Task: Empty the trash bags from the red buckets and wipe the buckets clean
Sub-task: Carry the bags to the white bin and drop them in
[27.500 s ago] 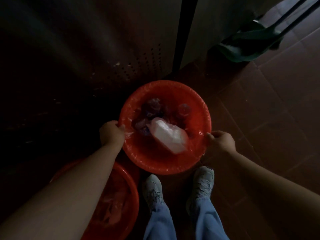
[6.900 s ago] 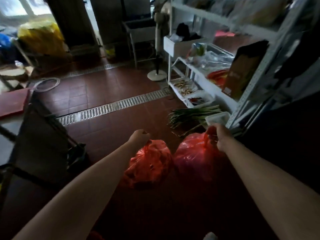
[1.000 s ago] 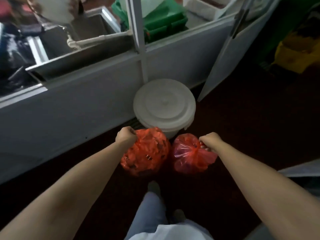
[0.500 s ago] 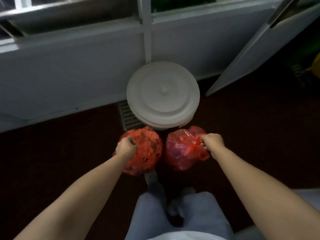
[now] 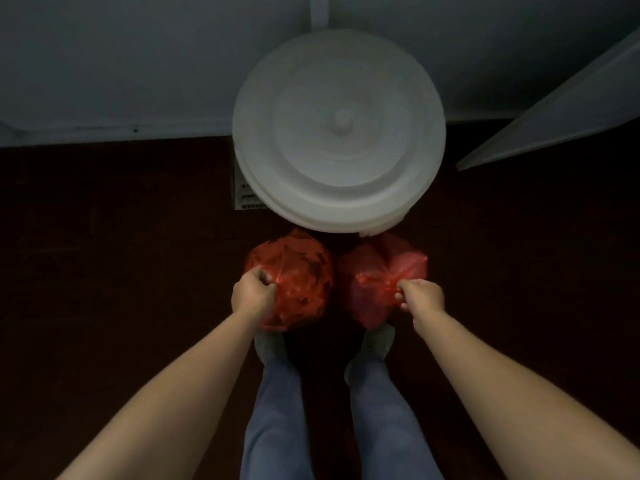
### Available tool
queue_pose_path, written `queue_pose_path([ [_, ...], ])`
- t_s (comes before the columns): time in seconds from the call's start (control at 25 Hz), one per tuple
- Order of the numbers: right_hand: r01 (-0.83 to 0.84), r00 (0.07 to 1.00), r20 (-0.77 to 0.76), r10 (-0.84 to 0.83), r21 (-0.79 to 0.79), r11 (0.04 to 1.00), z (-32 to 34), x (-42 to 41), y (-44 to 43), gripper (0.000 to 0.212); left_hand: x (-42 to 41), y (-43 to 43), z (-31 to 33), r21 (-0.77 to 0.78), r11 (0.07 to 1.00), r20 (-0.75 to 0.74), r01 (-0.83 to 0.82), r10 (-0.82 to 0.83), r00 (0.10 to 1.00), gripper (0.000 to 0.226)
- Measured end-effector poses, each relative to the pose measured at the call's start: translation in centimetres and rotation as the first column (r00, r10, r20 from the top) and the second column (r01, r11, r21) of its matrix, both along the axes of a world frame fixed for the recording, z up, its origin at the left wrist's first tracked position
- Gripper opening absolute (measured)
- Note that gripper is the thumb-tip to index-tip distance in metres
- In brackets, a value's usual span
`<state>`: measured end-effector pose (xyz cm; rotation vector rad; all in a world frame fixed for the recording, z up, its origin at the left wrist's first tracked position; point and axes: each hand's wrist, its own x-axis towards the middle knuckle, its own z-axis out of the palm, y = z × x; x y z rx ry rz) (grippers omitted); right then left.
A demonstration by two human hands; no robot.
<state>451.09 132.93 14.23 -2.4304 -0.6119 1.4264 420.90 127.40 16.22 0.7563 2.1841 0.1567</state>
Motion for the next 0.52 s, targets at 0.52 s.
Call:
queue_pose_path([
  [0.52, -0.141, 0.981, 0.135, 0.141, -0.012, 0.990, -18.7, 4.3, -0.7, 0.011, 6.2, -0.3, -18.6, 0.017, 0.999, 0.044, -0.027, 0.027, 0.999, 0.012],
])
